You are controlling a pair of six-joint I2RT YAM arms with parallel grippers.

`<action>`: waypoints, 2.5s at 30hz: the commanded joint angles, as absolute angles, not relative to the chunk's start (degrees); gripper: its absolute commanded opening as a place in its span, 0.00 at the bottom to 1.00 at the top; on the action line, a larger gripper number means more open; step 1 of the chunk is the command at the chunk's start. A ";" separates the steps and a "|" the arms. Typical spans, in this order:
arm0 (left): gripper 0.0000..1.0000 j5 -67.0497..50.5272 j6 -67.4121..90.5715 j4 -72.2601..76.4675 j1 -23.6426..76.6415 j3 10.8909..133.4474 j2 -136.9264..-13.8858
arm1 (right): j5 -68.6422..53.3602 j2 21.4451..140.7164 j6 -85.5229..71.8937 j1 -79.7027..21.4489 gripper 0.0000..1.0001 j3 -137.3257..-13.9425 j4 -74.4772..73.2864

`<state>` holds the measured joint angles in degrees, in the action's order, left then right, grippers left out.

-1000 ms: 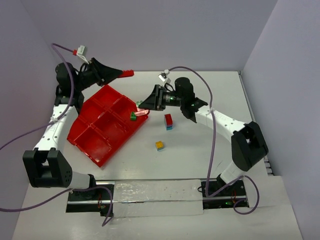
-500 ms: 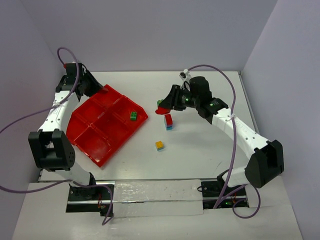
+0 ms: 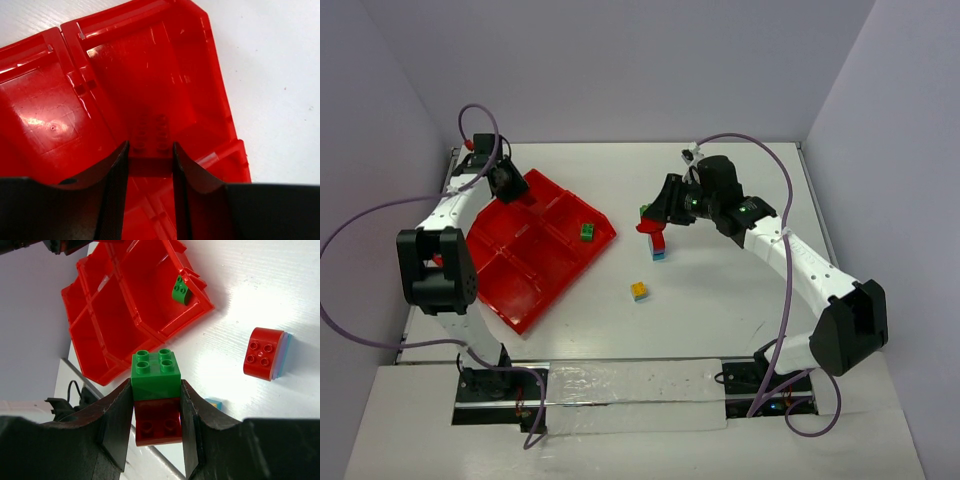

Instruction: Sort the legos into containers by color

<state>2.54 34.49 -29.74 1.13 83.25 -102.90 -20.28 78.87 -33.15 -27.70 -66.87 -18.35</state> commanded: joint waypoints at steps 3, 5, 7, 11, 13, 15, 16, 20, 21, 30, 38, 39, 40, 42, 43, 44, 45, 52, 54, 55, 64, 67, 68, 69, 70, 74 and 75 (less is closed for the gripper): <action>0.38 4.89 32.28 -25.95 3.45 87.79 -104.71 | -19.93 78.03 -32.68 -27.77 0.00 -68.80 -17.95; 0.63 5.22 31.92 -25.78 4.12 88.71 -104.94 | -20.01 78.05 -32.87 -27.77 0.00 -68.79 -17.93; 0.88 6.11 30.76 -27.18 5.09 91.77 -105.89 | -19.93 77.96 -32.82 -27.77 0.00 -68.93 -17.98; 0.99 8.91 28.67 -30.21 7.40 95.52 -104.84 | -19.10 77.91 -32.92 -27.77 0.00 -69.50 -18.47; 0.99 9.37 27.40 -31.61 9.66 97.16 -101.49 | -18.08 77.69 -33.20 -27.71 0.00 -69.91 -18.85; 0.97 6.17 26.31 -31.00 12.04 95.93 -98.05 | -16.93 77.33 -33.64 -27.69 0.00 -70.21 -19.04; 0.96 4.26 25.79 -30.42 12.99 95.03 -96.41 | -16.45 77.17 -33.83 -27.69 0.00 -70.31 -19.06; 0.91 -13.50 26.53 -24.18 13.71 84.27 -86.71 | -16.74 76.82 -34.95 -27.23 0.00 -70.35 -17.71; 0.90 -17.33 27.10 -22.28 13.71 81.90 -85.01 | -17.39 76.82 -35.21 -27.02 0.00 -70.27 -17.21; 0.84 -50.93 48.39 16.07 16.48 60.03 -75.08 | -30.44 77.44 -42.77 -24.87 0.00 -67.47 -2.58; 0.84 -51.52 53.06 22.14 18.84 57.19 -75.88 | -34.39 80.12 -50.56 -24.87 0.00 -67.80 9.00; 0.84 -51.58 53.86 23.45 19.05 57.03 -76.05 | -34.58 80.92 -51.20 -24.87 0.00 -68.10 9.74; 0.83 -51.50 53.85 23.54 19.44 56.94 -76.24 | -34.85 81.33 -51.57 -24.88 0.00 -68.58 10.25; 0.83 -51.48 54.78 24.79 19.75 56.71 -76.79 | -35.42 81.96 -52.53 -24.96 0.00 -69.06 11.05; 0.82 -51.63 55.41 25.67 19.88 56.42 -76.96 | -35.48 82.24 -52.69 -24.96 0.00 -69.25 11.20; 0.82 -51.74 56.23 26.86 19.94 55.93 -77.13 | -35.64 82.40 -52.80 -24.96 0.00 -69.47 11.31; 0.82 -51.84 57.51 28.39 19.95 55.44 -77.17 | -35.68 82.40 -52.86 -24.96 0.00 -69.56 11.37; 0.79 -53.35 61.52 35.47 20.25 53.89 -79.26 | -37.21 82.53 -55.29 -25.05 0.00 -68.88 14.24; 0.78 -53.64 62.80 38.15 20.30 53.16 -79.69 | -37.98 82.74 -56.70 -24.96 0.00 -68.52 16.10; 0.78 -53.67 63.39 38.98 20.33 52.94 -79.92 | -38.23 82.82 -57.01 -24.96 0.00 -68.47 16.66; 0.75 -52.65 65.78 42.69 20.74 52.91 -80.96 | -39.55 83.41 -58.52 -25.05 0.00 -68.27 18.81; 0.74 -52.54 68.15 45.56 20.74 52.63 -81.42 | -39.57 83.32 -58.27 -25.05 0.00 -68.10 18.72; 0.73 -52.46 68.85 47.13 20.76 52.51 -81.64 | -39.65 83.32 -58.29 -25.05 0.00 -68.01 18.72; 0.68 -52.42 69.65 48.31 20.83 52.27 -82.06 | -39.72 83.31 -58.36 -25.06 0.00 -67.93 18.73; 0.64 -52.60 70.96 49.74 20.83 52.08 -82.44 | -39.65 83.25 -58.36 -25.12 0.00 -67.87 18.79; 0.57 -52.80 71.32 50.43 21.18 52.29 -82.99 | -39.64 83.17 -58.45 -25.05 0.00 -67.81 18.98; 0.57 -52.74 71.19 50.34 21.19 52.29 -83.06 | -39.64 83.23 -58.45 -25.05 0.00 -67.94 18.98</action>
<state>-52.14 69.89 44.42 20.65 52.16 -82.71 -38.74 83.48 -58.48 -24.97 -66.83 15.88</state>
